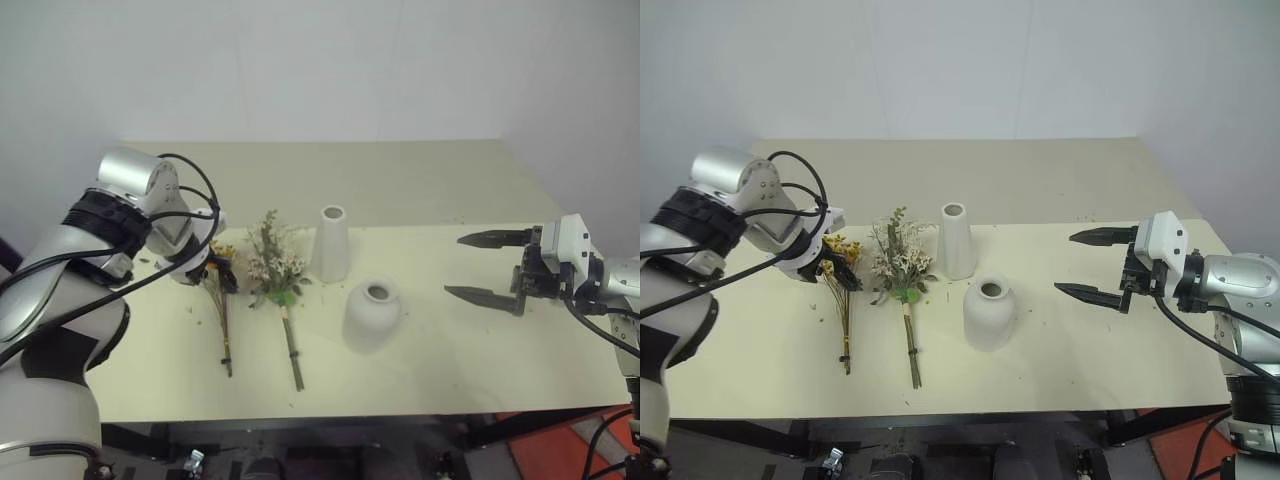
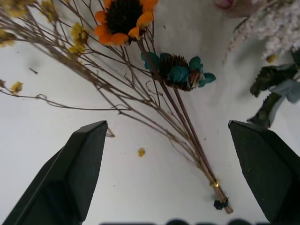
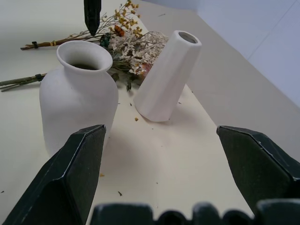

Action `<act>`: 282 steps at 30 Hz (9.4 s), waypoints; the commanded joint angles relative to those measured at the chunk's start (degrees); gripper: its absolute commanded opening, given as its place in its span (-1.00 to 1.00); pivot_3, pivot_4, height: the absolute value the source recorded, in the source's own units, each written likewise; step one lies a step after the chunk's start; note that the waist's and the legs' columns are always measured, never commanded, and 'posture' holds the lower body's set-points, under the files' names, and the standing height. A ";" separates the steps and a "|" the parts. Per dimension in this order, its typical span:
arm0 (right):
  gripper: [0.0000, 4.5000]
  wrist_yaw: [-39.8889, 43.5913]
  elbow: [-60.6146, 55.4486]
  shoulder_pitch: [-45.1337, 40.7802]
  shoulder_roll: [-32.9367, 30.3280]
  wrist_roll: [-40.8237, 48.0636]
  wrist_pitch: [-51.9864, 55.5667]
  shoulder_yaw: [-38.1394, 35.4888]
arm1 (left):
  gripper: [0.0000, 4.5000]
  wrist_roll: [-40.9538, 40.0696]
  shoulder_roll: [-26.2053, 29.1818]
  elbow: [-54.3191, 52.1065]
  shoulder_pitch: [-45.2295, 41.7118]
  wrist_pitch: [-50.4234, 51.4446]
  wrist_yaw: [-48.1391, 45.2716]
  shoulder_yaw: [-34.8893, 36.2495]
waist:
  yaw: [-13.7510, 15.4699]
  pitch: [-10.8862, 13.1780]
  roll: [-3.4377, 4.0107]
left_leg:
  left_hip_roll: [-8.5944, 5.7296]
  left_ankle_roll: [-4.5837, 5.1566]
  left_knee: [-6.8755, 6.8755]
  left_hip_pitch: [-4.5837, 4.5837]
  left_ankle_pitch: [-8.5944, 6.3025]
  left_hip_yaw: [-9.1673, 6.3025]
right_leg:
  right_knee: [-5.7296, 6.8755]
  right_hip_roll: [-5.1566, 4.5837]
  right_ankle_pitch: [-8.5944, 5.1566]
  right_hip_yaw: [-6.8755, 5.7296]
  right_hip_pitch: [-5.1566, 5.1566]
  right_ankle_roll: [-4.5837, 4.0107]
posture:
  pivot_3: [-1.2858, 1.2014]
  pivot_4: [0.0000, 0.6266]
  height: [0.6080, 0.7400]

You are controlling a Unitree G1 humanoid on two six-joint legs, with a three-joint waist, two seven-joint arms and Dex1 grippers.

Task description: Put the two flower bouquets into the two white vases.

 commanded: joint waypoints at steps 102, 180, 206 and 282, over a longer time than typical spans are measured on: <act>1.00 -11.47 1.19 -13.27 0.94 8.86 28.02 -1.57 | -0.99 32.15 -28.52 -8.29 8.42 -77.16 -36.29 50.32 | 1.03 0.05 -0.03 | -0.10 -0.11 0.08 -0.13 0.07 0.01 | -0.25 -0.12 0.25 0.02 0.07 0.12 | 0.03 -0.52 1.00; 1.00 -14.31 -2.75 -8.49 5.24 9.62 25.20 -2.91 | 0.04 40.36 -23.80 -16.50 14.99 -60.48 -44.40 42.91 | 0.95 0.06 -0.01 | -0.09 -0.10 0.09 -0.17 0.06 0.01 | -0.20 -0.11 0.24 0.03 0.02 0.14 | 0.03 -0.52 1.00; 1.00 -9.32 -0.99 -10.92 5.64 8.19 23.84 0.03 | 0.99 32.93 -11.06 -42.43 26.65 0.20 -22.08 40.83 | 0.84 0.07 0.00 | -0.06 -0.10 0.11 -0.08 0.06 0.00 | -0.14 -0.09 0.21 0.02 0.07 0.20 | 0.03 -0.52 1.00; 1.00 13.01 -0.95 -2.47 -3.28 10.59 12.89 -4.22 | -0.94 4.57 -4.26 -55.22 33.67 -49.21 -27.62 56.58 | 1.15 0.07 0.01 | -0.11 -0.17 0.11 -0.12 0.09 0.01 | -0.26 -0.15 0.26 0.04 0.10 0.18 | 0.03 -0.52 1.00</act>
